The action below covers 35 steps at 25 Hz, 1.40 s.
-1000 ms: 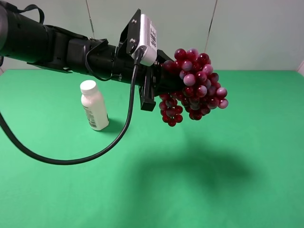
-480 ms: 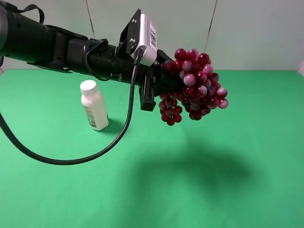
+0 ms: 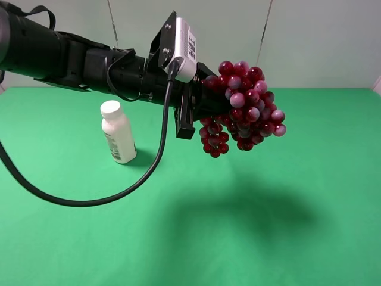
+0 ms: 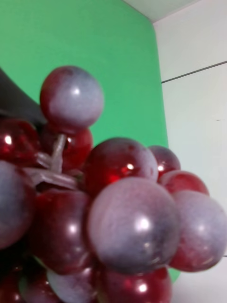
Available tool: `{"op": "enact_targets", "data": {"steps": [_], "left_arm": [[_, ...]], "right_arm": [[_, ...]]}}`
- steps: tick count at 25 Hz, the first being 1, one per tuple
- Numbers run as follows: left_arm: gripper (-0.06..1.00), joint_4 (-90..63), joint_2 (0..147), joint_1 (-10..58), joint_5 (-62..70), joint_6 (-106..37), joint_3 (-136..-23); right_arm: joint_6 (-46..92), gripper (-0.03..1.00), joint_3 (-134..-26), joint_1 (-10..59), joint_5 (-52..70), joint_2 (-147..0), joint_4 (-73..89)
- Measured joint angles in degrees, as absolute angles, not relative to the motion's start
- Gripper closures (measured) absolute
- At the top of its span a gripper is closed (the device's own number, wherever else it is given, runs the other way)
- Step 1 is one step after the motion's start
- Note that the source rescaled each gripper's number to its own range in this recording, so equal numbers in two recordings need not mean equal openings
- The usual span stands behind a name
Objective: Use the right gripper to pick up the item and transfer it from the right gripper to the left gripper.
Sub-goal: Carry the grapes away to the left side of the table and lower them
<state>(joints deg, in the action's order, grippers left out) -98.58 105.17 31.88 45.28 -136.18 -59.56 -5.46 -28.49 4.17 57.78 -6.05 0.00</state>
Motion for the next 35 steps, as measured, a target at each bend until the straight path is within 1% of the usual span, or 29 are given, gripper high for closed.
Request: {"op": "enact_targets", "data": {"steps": [7, 12, 35], "left_arm": [[0.94, -98.58, 105.17, 31.88, 45.3, -136.18, -59.56], [0.94, -98.58, 105.17, 31.88, 45.3, -136.14, -59.56], [0.94, -98.52, 105.17, 31.88, 43.15, -136.14, -59.56]], "right_arm": [[-5.2, -0.03, -28.13, 4.17, 57.78, -5.74, -0.48], [-4.64, -0.03, -28.13, 4.17, 57.84, 0.0, -1.39], [-4.17, -0.03, -28.13, 4.17, 57.95, 0.27, -1.24]]}}
